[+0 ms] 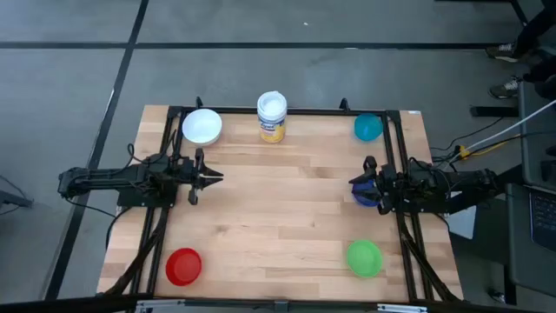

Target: Nest bowls inside each other

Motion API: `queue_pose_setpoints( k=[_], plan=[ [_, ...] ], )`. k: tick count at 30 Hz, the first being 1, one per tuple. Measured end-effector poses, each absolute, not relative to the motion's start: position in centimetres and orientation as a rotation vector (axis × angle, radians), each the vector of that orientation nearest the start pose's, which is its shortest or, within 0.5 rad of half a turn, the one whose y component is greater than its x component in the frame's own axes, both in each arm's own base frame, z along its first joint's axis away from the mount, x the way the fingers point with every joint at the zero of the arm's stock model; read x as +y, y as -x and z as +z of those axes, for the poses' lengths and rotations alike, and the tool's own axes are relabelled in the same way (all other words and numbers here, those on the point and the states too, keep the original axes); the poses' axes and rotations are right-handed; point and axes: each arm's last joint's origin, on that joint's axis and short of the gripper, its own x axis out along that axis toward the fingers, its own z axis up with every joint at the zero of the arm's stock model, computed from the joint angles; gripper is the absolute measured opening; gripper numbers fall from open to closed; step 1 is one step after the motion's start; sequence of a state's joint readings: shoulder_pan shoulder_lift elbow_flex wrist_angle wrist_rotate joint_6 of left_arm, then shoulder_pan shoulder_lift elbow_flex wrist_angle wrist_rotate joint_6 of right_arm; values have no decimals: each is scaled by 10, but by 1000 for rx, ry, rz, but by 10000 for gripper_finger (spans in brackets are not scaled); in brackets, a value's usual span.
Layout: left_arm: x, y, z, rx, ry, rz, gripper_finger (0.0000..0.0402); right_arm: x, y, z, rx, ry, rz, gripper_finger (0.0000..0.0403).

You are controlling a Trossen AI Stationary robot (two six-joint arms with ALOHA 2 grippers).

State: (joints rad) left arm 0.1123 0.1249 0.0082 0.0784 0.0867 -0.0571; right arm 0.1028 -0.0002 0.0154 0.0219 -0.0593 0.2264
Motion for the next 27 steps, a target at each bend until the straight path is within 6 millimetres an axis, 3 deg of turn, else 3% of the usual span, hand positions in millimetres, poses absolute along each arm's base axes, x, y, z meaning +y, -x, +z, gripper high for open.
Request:
queue_pose_setpoints(
  k=[18, 27],
  plan=[
    [9, -105, 164, 37, 61, 27, 56, 12, -96, 171, -19, -226, 165, 133],
    [9, -105, 164, 38, 61, 27, 52, 7, -96, 180, -133, -157, 19, 118]
  ],
)
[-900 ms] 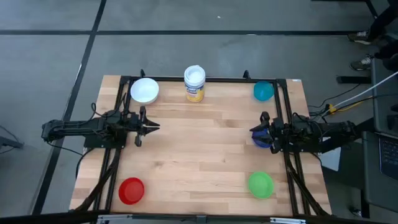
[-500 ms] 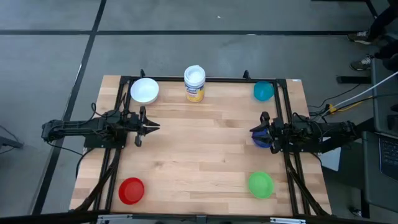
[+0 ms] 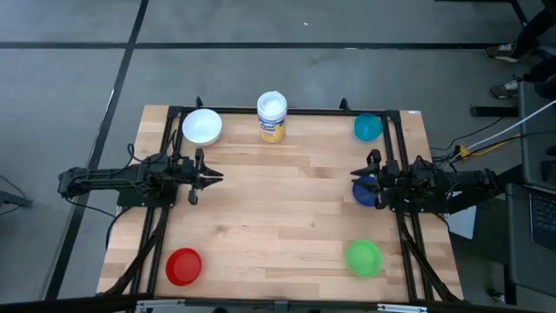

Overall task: Nest bowls inside each other
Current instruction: Stack the green bowl on the white bowl

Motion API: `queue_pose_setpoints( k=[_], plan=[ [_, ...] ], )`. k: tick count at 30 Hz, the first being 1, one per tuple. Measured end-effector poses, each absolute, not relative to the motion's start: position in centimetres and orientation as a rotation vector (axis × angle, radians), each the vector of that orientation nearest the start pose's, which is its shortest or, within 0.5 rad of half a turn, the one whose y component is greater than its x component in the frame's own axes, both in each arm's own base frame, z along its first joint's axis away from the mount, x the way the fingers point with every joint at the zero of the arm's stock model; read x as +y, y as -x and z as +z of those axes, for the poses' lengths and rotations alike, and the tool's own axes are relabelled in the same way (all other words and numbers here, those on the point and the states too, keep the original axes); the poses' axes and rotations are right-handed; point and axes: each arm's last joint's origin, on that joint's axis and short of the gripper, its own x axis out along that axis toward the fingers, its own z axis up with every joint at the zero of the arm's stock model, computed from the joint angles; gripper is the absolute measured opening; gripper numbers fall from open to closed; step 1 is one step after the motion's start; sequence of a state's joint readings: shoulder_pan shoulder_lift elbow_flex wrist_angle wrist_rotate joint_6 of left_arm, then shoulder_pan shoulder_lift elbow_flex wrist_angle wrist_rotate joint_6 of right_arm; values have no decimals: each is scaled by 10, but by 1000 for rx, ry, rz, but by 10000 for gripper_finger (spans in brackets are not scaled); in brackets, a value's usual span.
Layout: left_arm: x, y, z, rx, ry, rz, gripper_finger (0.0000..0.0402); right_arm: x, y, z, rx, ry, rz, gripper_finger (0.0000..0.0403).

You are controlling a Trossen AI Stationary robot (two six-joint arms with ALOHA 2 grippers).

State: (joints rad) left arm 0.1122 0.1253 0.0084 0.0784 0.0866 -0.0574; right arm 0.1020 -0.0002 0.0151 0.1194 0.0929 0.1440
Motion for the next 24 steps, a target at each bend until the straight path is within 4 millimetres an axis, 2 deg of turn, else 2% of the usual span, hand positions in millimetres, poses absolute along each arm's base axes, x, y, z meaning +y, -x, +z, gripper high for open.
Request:
queue_pose_setpoints(
  k=[9, 12, 15, 19, 21, 24],
  plan=[
    [9, -105, 164, 38, 61, 26, 56, 6, -94, 188, -213, -173, -5, 105],
    [9, -105, 166, 11, 14, 31, 56, 8, -94, 188, -214, -200, 54, 102],
    [9, -104, 180, -131, -90, 40, 53, 13, -92, 194, -250, -212, 267, 100],
    [9, -98, 203, -368, -128, 48, 52, 20, -85, 208, -226, -267, 525, 99],
    [9, -93, 215, -499, -154, 74, 53, 22, -85, 209, -137, -287, 543, 96],
    [9, -88, 224, -579, -163, 126, 54, 23, -84, 219, 28, -342, 496, 90]
  ],
)
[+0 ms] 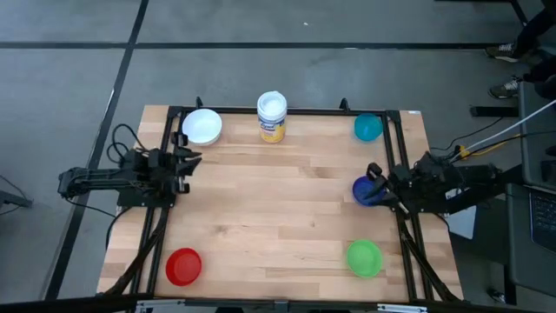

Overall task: Nest bowls inside each other
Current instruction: Stack the green bowl on the white bowl

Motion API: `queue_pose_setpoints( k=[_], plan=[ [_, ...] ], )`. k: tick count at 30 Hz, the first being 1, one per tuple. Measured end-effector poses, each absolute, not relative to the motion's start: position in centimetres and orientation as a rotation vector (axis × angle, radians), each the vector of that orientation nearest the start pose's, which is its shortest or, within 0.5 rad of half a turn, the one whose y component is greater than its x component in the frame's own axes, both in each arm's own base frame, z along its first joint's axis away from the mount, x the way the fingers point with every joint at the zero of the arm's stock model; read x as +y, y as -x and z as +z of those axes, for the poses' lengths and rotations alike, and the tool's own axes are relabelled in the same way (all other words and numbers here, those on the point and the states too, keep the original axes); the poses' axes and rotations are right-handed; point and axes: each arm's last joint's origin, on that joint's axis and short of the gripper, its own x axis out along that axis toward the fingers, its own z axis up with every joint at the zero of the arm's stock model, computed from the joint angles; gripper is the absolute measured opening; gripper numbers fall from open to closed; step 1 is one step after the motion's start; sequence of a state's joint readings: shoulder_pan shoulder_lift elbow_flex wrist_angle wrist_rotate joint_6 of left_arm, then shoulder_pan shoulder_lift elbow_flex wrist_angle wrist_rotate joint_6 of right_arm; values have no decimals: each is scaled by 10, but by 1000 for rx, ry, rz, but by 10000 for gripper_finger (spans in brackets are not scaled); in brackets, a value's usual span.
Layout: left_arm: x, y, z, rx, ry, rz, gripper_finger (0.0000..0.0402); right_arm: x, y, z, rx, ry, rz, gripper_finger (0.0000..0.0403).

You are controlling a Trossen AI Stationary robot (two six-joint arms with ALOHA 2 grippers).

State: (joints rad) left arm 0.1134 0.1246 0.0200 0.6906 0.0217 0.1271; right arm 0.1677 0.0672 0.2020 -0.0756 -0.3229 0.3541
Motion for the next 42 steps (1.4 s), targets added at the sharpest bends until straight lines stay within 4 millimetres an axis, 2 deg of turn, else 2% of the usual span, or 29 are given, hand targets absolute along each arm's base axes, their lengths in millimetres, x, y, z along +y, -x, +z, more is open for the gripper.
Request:
queue_pose_setpoints(
  k=[5, 10, 13, 15, 18, 20, 23, 27, 30, 34, 38, 42],
  plan=[
    [13, -91, 221, -506, -215, 266, 52, 30, -90, 249, 373, -410, 398, 88],
    [16, -98, 213, -386, -190, 419, 52, 53, -125, 273, 823, -371, 281, 88],
    [14, -103, 213, -329, -227, 440, 52, 74, -151, 274, 1096, -284, 180, 85],
    [11, -106, 223, -316, -259, 434, 53, 88, -167, 269, 1249, -215, 114, 81],
    [5, -114, 243, -288, -333, 377, 54, 110, -187, 259, 1385, -154, 79, 75],
    [0, -120, 261, -255, -381, 339, 54, 123, -194, 250, 1435, -132, 74, 72],
    [-9, -132, 284, -177, -429, 277, 54, 138, -193, 240, 1485, -132, 43, 68],
    [-30, -155, 298, -117, -470, 103, 56, 163, -184, 236, 1479, -193, 28, 73],
    [-51, -170, 292, -65, -542, 38, 55, 181, -175, 237, 1418, -226, 34, 82],
    [-76, -181, 284, -15, -620, 169, 50, 195, -162, 237, 1358, -238, -4, 101],
    [-101, -182, 279, -32, -657, 184, 50, 201, -156, 235, 1317, -208, -32, 127],
    [-116, -178, 280, -55, -667, 221, 50, 200, -163, 226, 1317, -110, -44, 154]
  ],
)
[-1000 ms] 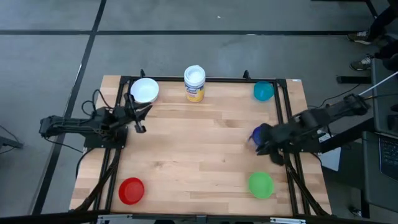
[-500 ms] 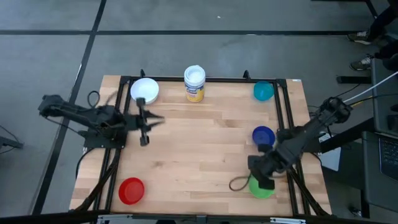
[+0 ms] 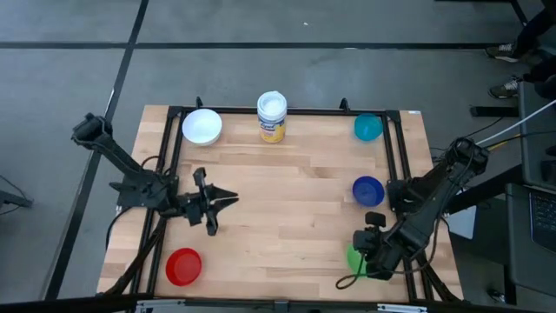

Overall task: Nest bowls inside each other
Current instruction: Stack the green bowl on the white bowl

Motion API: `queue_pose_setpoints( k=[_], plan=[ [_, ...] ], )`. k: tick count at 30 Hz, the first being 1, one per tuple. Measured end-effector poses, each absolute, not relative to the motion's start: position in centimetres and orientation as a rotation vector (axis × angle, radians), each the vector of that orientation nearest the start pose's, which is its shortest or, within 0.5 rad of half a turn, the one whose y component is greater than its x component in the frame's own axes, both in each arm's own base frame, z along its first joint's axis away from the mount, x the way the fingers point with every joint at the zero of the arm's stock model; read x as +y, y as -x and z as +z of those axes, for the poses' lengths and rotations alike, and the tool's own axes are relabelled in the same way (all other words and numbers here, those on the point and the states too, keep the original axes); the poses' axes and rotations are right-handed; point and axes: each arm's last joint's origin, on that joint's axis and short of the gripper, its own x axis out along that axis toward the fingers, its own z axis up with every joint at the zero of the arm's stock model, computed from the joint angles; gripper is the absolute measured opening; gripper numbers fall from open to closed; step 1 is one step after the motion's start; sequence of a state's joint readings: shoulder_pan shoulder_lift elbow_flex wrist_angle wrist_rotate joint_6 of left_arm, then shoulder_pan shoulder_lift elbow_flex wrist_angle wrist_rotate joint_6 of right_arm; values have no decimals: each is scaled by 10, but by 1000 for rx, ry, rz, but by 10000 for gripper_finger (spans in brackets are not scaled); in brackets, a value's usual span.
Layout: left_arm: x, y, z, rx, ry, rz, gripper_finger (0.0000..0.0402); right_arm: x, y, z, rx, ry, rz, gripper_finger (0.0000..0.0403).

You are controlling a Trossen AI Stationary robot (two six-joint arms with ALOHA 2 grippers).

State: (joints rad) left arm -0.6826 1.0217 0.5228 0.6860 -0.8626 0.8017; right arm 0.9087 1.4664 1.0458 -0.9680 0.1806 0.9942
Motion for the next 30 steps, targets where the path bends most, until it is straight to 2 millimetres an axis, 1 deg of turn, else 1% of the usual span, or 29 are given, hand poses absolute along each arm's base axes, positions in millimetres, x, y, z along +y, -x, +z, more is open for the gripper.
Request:
queue_pose_setpoints(
  k=[5, 9, 11, 14, 17, 23, 25, 26, 28, 29, 30],
  plan=[
    [-127, -171, 278, -49, -648, 201, 50, 196, -175, 216, 1352, -60, -72, 182],
    [-133, -167, 276, -42, -614, 194, 50, 192, -176, 211, 1377, -54, -90, 193],
    [-135, -165, 275, -43, -598, 182, 50, 188, -175, 203, 1405, -73, -103, 195],
    [-138, -162, 275, -47, -580, 168, 50, 187, -172, 187, 1436, -141, -96, 195],
    [-141, -160, 275, -51, -581, 156, 49, 187, -170, 172, 1420, -194, -67, 189],
    [-140, -159, 276, -47, -584, 172, 49, 181, -165, 148, 1387, -232, -39, 170],
    [-140, -159, 276, -45, -583, 178, 49, 178, -162, 143, 1383, -228, -66, 156],
    [-140, -159, 276, -40, -582, 189, 49, 177, -162, 142, 1375, -222, -86, 142],
    [-139, -159, 275, -22, -573, 228, 49, 175, -164, 143, 1331, -201, -114, 93],
    [-138, -159, 275, -9, -565, 258, 49, 174, -167, 144, 1308, -184, -117, 57],
    [-137, -159, 275, 4, -555, 291, 49, 174, -171, 148, 1277, -163, -115, 29]
  ],
)
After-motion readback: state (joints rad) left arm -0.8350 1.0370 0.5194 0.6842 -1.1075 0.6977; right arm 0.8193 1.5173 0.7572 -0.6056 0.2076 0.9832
